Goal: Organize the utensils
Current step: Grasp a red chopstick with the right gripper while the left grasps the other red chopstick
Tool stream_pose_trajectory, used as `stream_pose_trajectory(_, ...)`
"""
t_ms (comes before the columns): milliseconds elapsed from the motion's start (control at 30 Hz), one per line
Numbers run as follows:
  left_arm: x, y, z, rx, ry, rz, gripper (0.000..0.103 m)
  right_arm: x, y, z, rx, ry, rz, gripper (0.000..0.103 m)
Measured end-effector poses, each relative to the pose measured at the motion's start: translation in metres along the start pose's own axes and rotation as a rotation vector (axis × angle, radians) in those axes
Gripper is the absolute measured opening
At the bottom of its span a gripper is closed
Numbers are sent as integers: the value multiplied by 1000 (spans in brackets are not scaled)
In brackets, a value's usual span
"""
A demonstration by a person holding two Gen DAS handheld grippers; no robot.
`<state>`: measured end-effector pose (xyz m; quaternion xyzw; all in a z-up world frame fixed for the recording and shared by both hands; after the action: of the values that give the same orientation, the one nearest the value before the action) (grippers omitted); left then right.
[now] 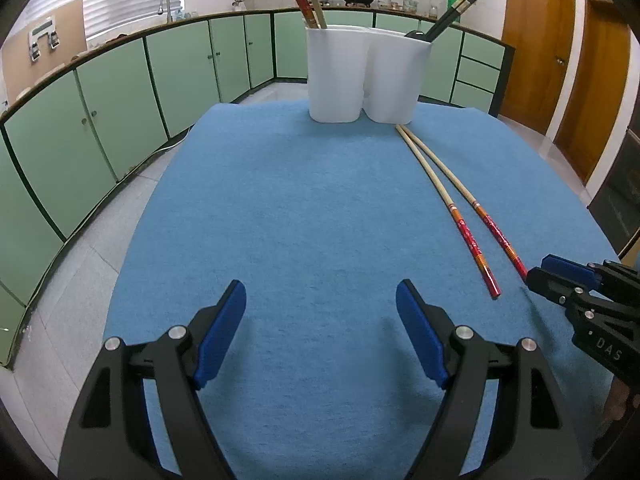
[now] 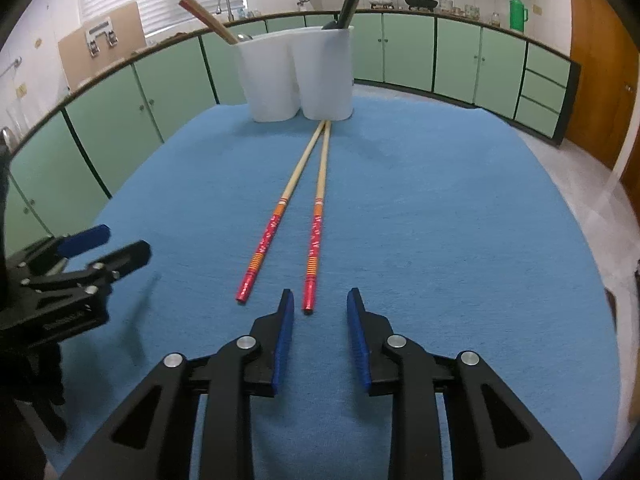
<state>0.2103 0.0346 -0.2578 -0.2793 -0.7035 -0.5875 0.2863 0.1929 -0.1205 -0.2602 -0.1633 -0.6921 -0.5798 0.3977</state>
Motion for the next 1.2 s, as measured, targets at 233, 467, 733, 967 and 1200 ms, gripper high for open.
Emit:
stream_pose_trajectory(233, 0, -2, -10, -19, -10, 4, 75, -8, 4, 4, 9, 9, 22, 6)
stream_pose_trajectory(467, -2, -5, -22, -31, -27, 14, 75, 1, 1, -5, -4, 4, 6, 6)
stream_pose_trajectory(733, -2, -9, -50, -29, -98, 37, 70, 21, -4, -33, -44, -59, -20, 6)
stream_pose_trajectory(967, -12, -19, -88, -49, -142, 82, 57, 30, -7, -58, -79, -84, -37, 6)
stream_pose_trajectory(1200, -25, -24, -105, -63, -107, 105, 45, 31, -10, -67, -90, -89, -41, 6)
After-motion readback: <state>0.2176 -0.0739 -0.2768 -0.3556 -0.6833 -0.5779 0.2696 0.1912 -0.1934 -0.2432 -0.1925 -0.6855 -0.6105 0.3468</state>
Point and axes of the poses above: each gripper's, at about its wrist camera, not at the fingertips, and x roughly against the way its jaws point, z to its left, y to its top, the point moved 6 cm from there along -x, roughly the way its jaws point, and after that the axes turned 13 degrees about x, right-handed, at the moved point
